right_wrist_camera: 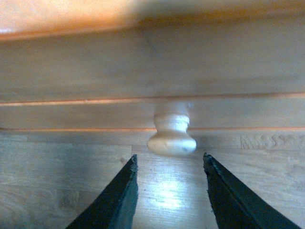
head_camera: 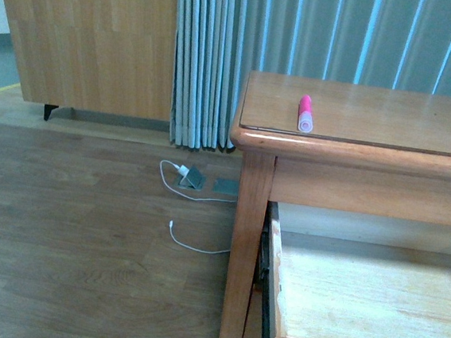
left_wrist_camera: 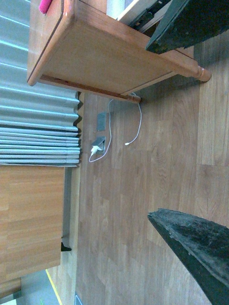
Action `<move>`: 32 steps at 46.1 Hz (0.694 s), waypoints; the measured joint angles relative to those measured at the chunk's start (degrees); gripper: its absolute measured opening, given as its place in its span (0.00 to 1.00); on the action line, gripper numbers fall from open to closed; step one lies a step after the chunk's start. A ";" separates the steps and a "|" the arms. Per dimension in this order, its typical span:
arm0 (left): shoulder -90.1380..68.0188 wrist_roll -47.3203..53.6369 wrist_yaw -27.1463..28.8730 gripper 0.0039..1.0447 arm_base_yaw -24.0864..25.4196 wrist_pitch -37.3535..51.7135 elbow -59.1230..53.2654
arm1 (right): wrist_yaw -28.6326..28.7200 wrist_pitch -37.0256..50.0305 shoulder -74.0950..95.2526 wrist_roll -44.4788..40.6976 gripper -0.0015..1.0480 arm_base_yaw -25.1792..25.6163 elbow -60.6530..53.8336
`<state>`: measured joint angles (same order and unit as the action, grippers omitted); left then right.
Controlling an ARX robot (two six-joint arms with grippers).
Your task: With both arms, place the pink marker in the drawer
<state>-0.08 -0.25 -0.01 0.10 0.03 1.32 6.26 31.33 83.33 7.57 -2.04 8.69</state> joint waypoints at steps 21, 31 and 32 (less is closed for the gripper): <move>-0.02 0.00 0.00 0.94 0.00 0.00 0.00 | 16.70 -40.26 -42.66 -4.55 0.92 14.08 6.16; -0.02 0.00 0.00 0.94 0.00 0.00 0.00 | 27.71 -48.92 -53.33 -9.07 0.92 24.11 7.54; 0.00 0.00 0.00 0.94 0.00 0.00 0.00 | 29.22 -49.92 -54.14 -9.38 0.92 25.33 7.65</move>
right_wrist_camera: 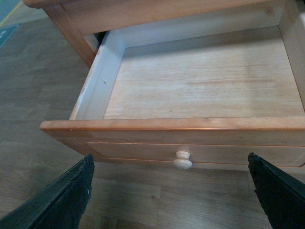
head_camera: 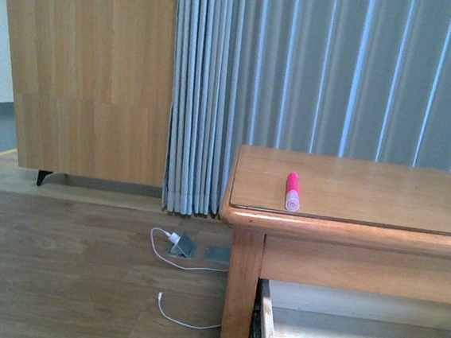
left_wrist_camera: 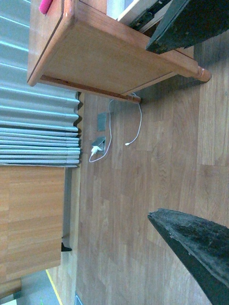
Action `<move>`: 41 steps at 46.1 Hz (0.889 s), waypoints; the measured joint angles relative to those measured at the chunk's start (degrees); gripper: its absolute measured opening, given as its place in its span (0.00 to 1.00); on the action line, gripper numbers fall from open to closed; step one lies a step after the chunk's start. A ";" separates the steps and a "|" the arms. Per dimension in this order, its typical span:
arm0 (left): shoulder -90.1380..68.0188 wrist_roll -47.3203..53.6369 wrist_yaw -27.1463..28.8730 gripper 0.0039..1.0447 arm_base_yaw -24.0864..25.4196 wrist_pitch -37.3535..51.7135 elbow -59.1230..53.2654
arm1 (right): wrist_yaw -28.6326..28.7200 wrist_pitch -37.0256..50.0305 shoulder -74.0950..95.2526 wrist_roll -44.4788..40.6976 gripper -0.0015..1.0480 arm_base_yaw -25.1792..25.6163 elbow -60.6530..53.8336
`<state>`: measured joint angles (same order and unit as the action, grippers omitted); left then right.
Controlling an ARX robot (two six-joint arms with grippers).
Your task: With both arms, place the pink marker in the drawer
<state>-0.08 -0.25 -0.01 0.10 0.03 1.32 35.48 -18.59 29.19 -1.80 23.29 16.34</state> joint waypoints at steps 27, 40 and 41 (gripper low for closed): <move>-0.02 0.00 0.00 0.94 0.00 0.00 0.00 | -13.70 20.57 -20.37 2.19 0.80 -1.42 -9.18; -0.02 0.00 0.00 0.94 0.00 0.00 0.00 | -14.21 20.59 -20.48 2.14 0.92 -1.84 -9.90; -0.02 0.00 0.00 0.94 0.00 0.00 0.00 | -14.21 20.59 -20.48 2.14 0.92 -1.84 -9.90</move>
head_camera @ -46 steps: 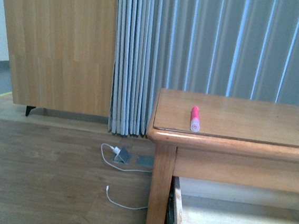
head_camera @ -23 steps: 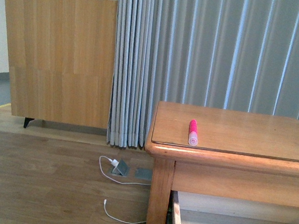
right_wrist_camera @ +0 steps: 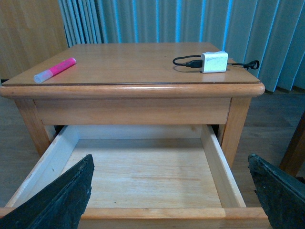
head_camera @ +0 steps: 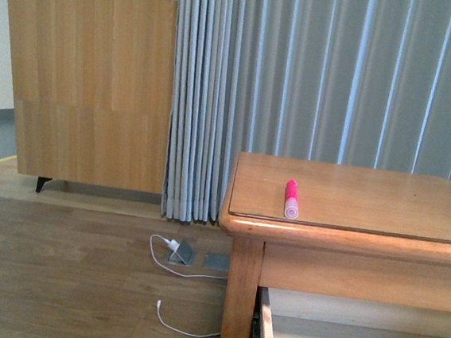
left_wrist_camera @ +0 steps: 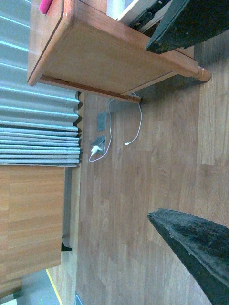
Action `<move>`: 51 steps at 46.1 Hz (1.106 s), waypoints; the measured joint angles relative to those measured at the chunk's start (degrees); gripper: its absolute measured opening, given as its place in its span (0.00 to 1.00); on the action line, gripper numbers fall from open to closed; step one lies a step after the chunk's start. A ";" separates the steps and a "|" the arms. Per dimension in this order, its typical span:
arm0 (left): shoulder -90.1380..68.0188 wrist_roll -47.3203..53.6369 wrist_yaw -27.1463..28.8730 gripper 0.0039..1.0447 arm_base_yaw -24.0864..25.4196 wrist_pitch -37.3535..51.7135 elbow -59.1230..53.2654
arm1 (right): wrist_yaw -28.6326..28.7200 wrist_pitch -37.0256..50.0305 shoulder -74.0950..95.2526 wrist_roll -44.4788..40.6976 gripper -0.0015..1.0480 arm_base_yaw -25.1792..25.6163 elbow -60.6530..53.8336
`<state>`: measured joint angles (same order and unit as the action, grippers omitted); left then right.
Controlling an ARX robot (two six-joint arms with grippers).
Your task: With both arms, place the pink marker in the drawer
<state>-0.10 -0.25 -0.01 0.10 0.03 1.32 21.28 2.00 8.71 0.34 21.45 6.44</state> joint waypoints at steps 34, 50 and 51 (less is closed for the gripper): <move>-50.18 -0.44 4.44 0.94 -9.62 34.23 13.77 | -0.02 0.00 -0.04 0.00 0.92 -0.02 0.00; -78.16 2.40 0.07 0.94 -18.16 37.90 35.30 | -0.02 0.00 -0.04 0.00 0.92 -0.02 0.00; -78.84 2.40 -0.22 0.94 -18.40 37.88 36.04 | -0.02 0.00 -0.04 0.00 0.92 -0.02 0.00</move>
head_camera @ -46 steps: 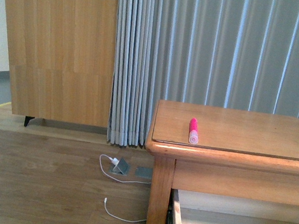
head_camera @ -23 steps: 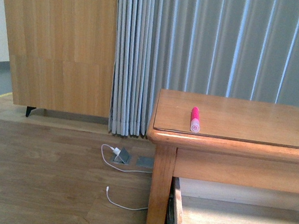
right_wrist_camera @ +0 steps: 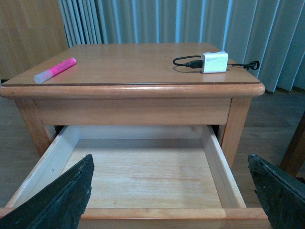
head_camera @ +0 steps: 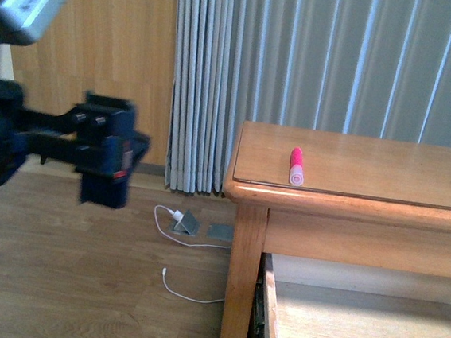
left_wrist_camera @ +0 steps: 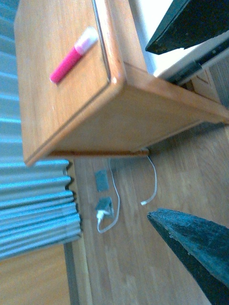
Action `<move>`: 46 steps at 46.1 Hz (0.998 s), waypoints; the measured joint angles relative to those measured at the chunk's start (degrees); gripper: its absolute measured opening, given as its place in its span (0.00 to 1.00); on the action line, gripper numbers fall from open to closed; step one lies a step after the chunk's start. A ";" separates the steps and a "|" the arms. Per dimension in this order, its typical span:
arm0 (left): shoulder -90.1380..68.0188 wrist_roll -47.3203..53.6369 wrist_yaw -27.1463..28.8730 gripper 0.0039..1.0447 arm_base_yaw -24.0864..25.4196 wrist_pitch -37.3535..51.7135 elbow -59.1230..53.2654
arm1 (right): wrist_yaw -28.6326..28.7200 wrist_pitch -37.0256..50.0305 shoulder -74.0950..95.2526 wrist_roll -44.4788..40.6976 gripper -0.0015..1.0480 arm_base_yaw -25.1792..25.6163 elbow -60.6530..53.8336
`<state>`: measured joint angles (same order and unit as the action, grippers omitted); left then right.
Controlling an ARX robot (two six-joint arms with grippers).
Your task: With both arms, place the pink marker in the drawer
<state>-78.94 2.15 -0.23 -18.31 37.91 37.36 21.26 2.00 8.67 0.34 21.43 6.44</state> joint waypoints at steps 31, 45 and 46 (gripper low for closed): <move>-34.47 -2.38 -4.70 0.94 -8.98 -12.98 44.94 | 0.00 0.00 0.00 0.00 0.92 0.00 0.00; -43.41 -1.99 -4.59 0.94 -11.78 -23.32 57.46 | 0.00 0.00 0.00 0.00 0.92 0.00 0.00; -44.09 -2.03 -4.07 0.94 -11.96 -24.85 58.25 | 0.00 0.00 0.00 0.00 0.92 0.00 0.00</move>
<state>-123.02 0.12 -4.29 -30.26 13.06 95.61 21.26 2.00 8.67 0.34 21.43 6.44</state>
